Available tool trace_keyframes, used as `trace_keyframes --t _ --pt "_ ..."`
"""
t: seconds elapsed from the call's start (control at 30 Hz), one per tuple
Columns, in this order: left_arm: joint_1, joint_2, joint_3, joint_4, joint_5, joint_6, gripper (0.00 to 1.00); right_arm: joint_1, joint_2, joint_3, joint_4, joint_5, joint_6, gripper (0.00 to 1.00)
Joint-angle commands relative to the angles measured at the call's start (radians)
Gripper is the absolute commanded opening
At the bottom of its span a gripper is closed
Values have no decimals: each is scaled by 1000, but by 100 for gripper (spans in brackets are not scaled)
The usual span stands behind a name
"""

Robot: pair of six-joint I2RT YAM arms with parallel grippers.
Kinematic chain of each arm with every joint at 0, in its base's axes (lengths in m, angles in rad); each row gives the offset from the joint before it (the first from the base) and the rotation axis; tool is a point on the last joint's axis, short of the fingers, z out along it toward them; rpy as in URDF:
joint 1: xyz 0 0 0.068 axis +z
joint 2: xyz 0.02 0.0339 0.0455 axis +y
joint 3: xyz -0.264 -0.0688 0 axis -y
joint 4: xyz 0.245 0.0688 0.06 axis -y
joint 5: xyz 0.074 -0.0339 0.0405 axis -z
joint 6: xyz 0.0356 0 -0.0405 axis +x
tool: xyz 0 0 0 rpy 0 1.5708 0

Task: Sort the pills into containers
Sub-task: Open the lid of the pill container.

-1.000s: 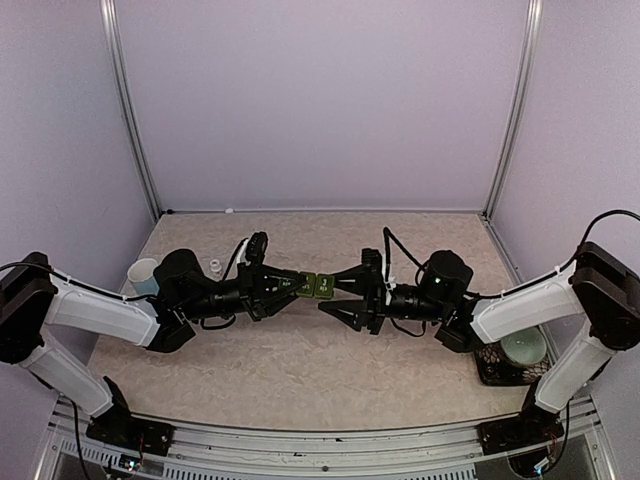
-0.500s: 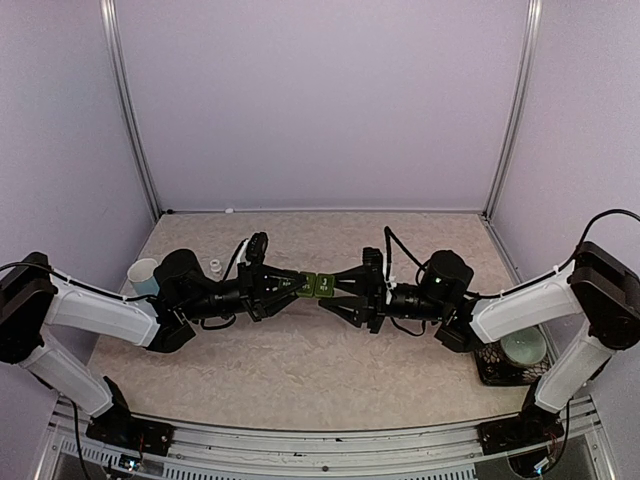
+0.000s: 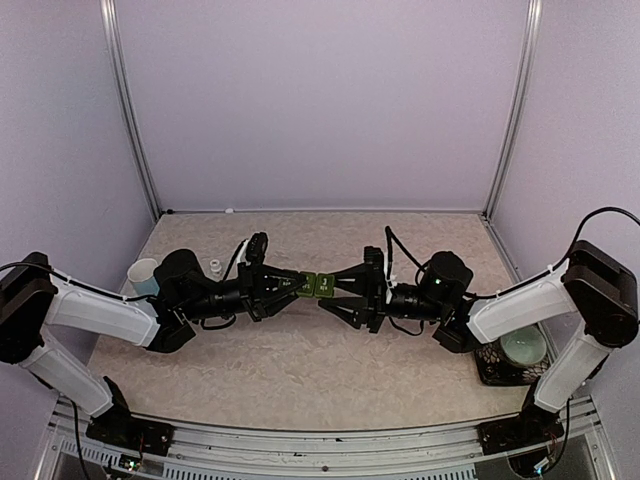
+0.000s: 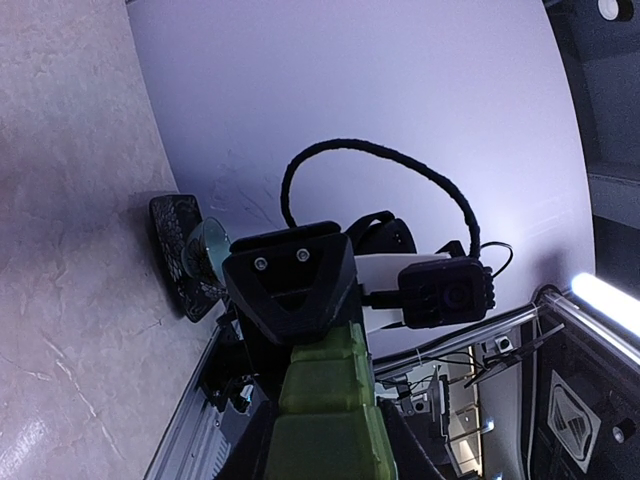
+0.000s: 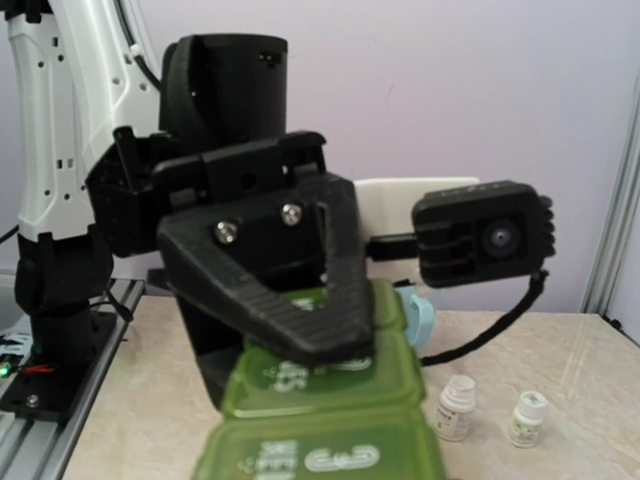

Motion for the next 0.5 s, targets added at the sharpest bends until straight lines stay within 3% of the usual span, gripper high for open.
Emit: trace_keyframes --t 0.0,0.3,0.47 --pt "-9 -13 0 43 1 12 20 -7 13 14 34 -13 26 47" --pt "-9 -6 2 46 4 10 20 -7 28 23 45 -31 35 47" --pt "-9 -4 4 46 4 7 20 -7 28 26 47 -27 31 30"
